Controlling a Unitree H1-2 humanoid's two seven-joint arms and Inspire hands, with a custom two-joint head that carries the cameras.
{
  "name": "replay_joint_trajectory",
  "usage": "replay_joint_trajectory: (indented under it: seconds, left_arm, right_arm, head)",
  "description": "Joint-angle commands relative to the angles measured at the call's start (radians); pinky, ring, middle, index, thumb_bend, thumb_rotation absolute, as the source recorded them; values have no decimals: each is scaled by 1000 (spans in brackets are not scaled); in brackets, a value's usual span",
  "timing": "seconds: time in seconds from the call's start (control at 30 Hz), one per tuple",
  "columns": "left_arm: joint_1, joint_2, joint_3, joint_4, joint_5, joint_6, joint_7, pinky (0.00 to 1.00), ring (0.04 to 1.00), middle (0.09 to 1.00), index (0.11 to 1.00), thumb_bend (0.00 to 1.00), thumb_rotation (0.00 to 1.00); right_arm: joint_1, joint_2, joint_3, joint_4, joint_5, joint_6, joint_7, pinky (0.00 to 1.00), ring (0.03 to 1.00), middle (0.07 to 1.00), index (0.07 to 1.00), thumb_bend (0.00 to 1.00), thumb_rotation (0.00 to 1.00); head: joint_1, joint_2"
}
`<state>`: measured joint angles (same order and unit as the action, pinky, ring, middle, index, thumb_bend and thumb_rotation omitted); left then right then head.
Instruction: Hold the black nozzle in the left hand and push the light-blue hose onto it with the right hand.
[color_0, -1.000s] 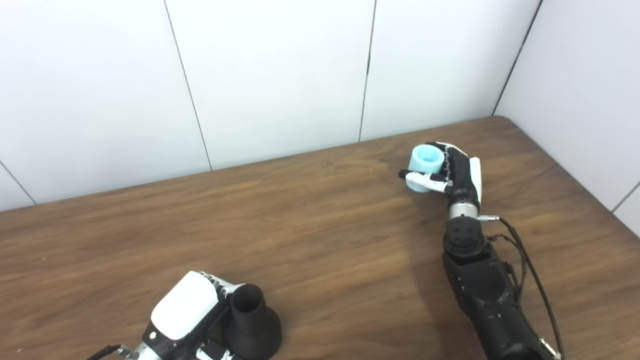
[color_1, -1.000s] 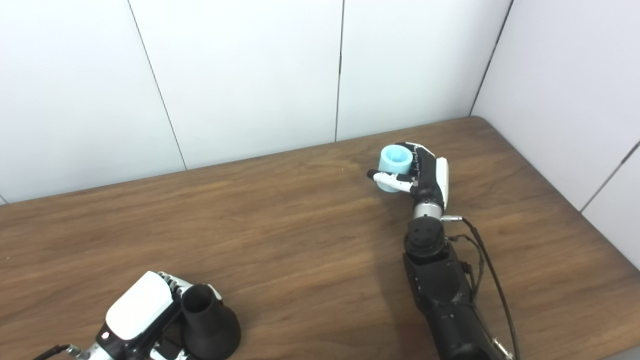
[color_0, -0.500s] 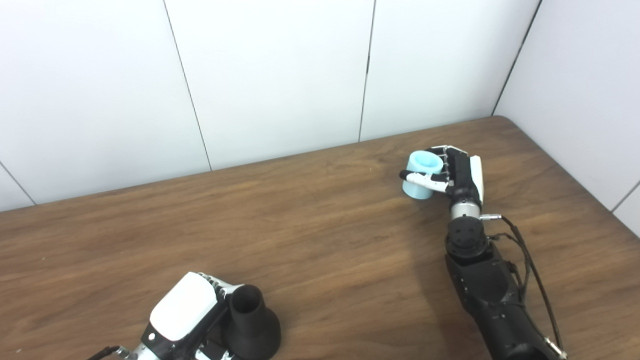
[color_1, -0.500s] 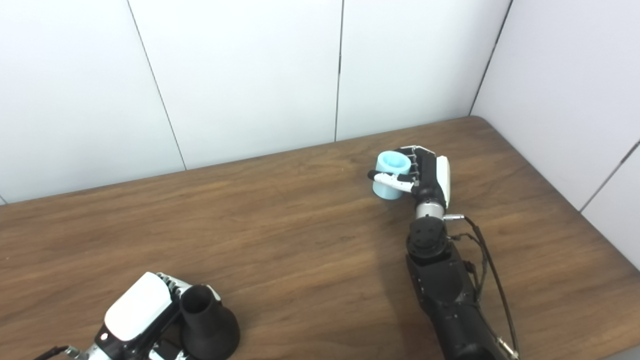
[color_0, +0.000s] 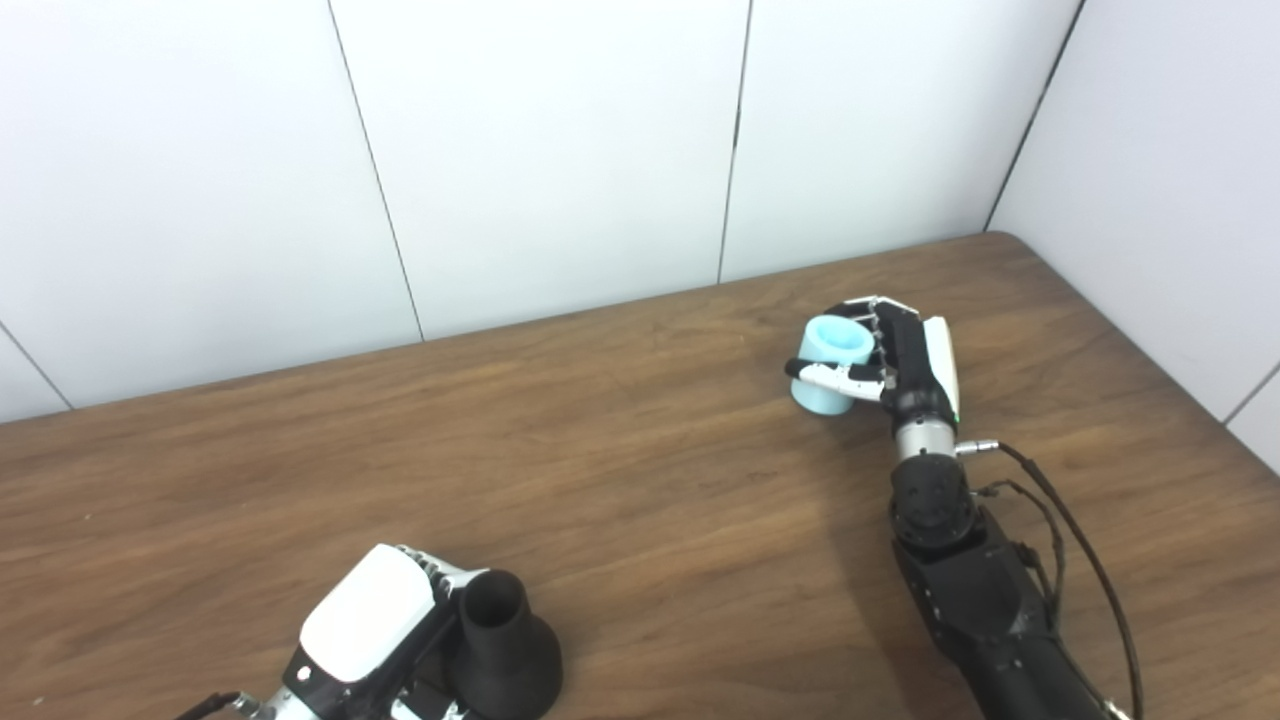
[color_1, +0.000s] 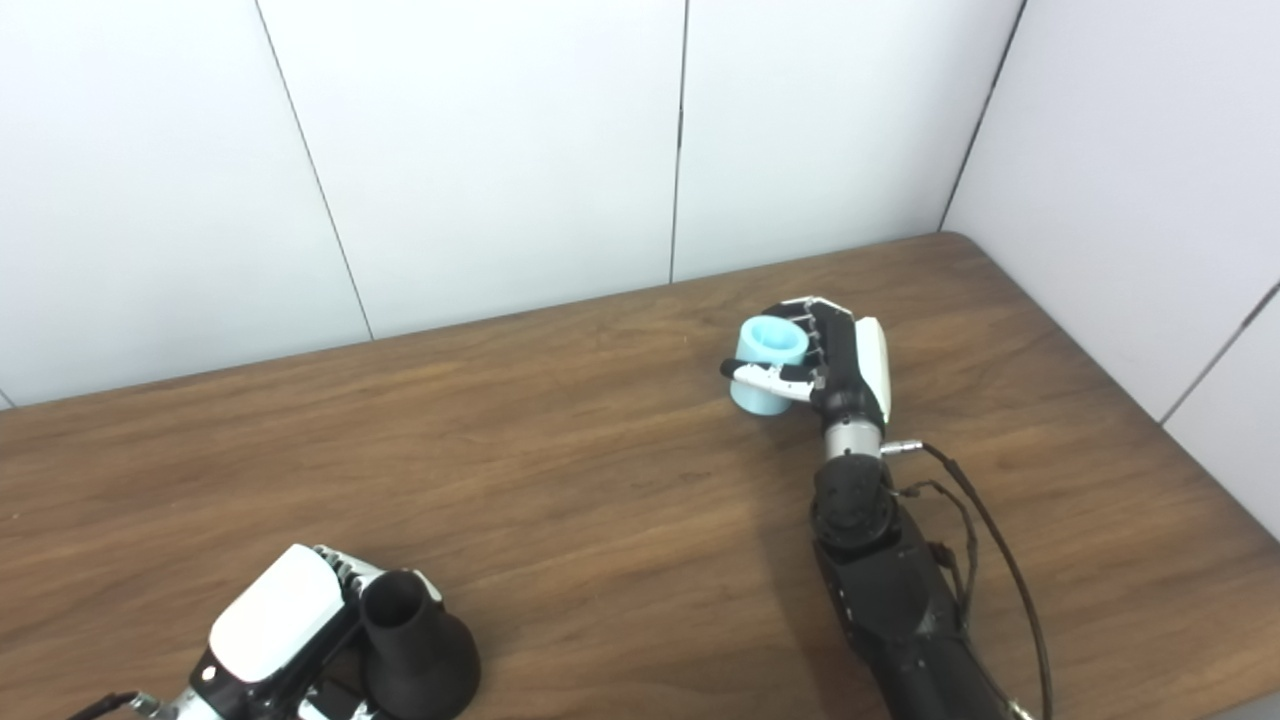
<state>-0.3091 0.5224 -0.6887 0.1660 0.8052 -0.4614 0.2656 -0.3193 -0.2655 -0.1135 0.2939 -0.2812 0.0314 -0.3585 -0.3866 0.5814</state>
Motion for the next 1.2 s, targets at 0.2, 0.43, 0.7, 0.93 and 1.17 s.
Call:
replay_joint_trajectory:
  seconds: [0.2, 0.43, 0.7, 0.93, 1.17]
  left_arm:
    - [72, 3, -24, 40, 40, -8, -44, 116, 169, 258, 484, 520, 40]
    - [71, -14, -18, 56, 51, -8, -49, 113, 169, 256, 484, 520, 40]
    - [61, -28, -28, 82, 64, -8, -32, 99, 156, 236, 483, 520, 40]
    - [51, -48, -25, 118, 54, -8, -56, 106, 167, 250, 484, 519, 40]
    - [47, -78, -10, 142, 76, -5, -79, 127, 187, 280, 484, 518, 41]
  right_arm:
    - [16, -5, 40, -208, -19, -10, 81, 382, 399, 504, 538, 511, 0]
    - [36, 15, 74, -322, -52, -19, 124, 371, 406, 506, 532, 512, 0]
    - [35, 59, 108, -485, -43, 44, 209, 350, 402, 499, 542, 510, 0]
    - [29, 91, 147, -567, -63, 59, 267, 342, 399, 498, 540, 510, 0]
    - [33, 118, 174, -642, -47, 64, 321, 334, 396, 495, 542, 510, 0]
  head:
    - [18, 3]
    - [47, 3]
    - [83, 8]
    - [155, 8]
    - [204, 5]
